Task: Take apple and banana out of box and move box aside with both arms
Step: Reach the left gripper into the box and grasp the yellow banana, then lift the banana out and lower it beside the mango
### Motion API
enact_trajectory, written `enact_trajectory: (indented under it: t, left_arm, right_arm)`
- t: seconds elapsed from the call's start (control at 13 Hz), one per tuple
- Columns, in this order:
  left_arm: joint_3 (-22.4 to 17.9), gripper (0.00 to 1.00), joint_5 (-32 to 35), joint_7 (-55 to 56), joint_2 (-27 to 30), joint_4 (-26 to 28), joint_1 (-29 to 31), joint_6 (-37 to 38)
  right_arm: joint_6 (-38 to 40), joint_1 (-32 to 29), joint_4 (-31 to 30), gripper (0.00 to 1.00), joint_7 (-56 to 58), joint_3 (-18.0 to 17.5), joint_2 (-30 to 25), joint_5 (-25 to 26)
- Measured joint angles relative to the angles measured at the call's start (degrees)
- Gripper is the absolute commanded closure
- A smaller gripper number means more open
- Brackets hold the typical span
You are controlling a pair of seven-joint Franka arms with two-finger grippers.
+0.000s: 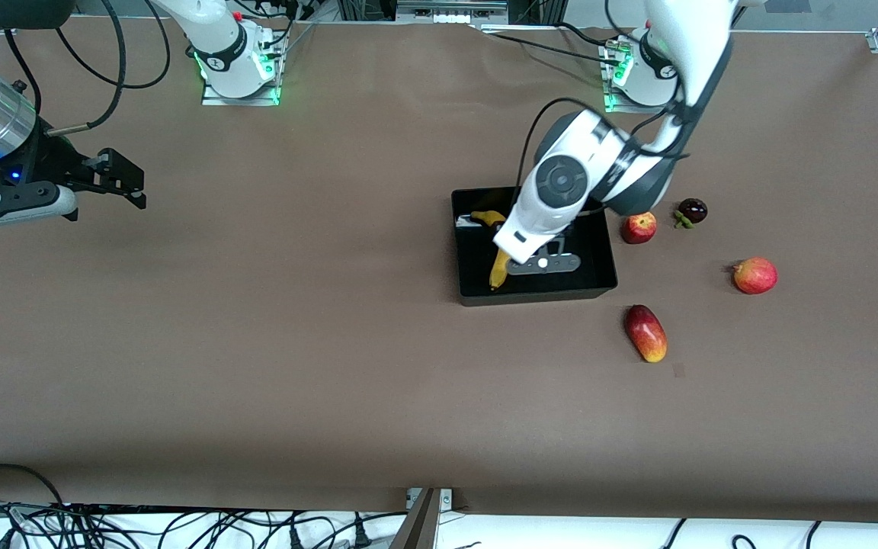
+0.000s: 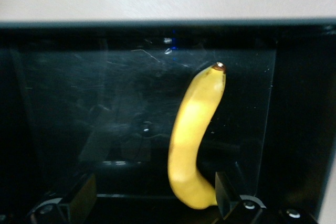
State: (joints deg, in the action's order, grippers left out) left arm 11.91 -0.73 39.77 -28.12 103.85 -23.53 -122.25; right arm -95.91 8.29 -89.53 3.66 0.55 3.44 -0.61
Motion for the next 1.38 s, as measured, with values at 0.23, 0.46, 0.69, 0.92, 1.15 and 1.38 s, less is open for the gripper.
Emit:
enact_trajectory:
  t: [0.23, 0.46, 0.69, 0.92, 1.15, 1.38]
  left_arm:
    - [0.0, 0.00, 0.0, 1.3, -5.3, 0.9, -1.6, -7.4]
    - [0.0, 0.76, 0.0, 1.4, -7.4, 2.5, -1.9, -11.5]
    - [0.0, 1.00, 0.0, 1.4, -7.5, 2.5, -1.9, -11.5]
    - [-0.1, 1.00, 0.0, 1.4, -7.2, 2.2, -1.9, -10.5]
    - [-0.6, 1.00, 0.0, 1.4, -4.7, -0.6, -1.6, -2.8]
    - [-1.1, 1.00, 0.0, 0.1, -1.2, -6.5, 0.1, 8.9]
  right_arm:
    - [0.0, 0.0, 0.0, 0.00, 0.0, 0.0, 0.0, 0.0]
    - [0.0, 0.0, 0.0, 0.00, 0.0, 0.0, 0.0, 0.0]
    - [0.0, 0.0, 0.0, 0.00, 0.0, 0.0, 0.0, 0.0]
    - [0.0, 0.0, 0.0, 0.00, 0.0, 0.0, 0.0, 0.0]
    - [0.0, 0.0, 0.0, 0.00, 0.0, 0.0, 0.0, 0.0]
    - [0.0, 0.0, 0.0, 0.00, 0.0, 0.0, 0.0, 0.0]
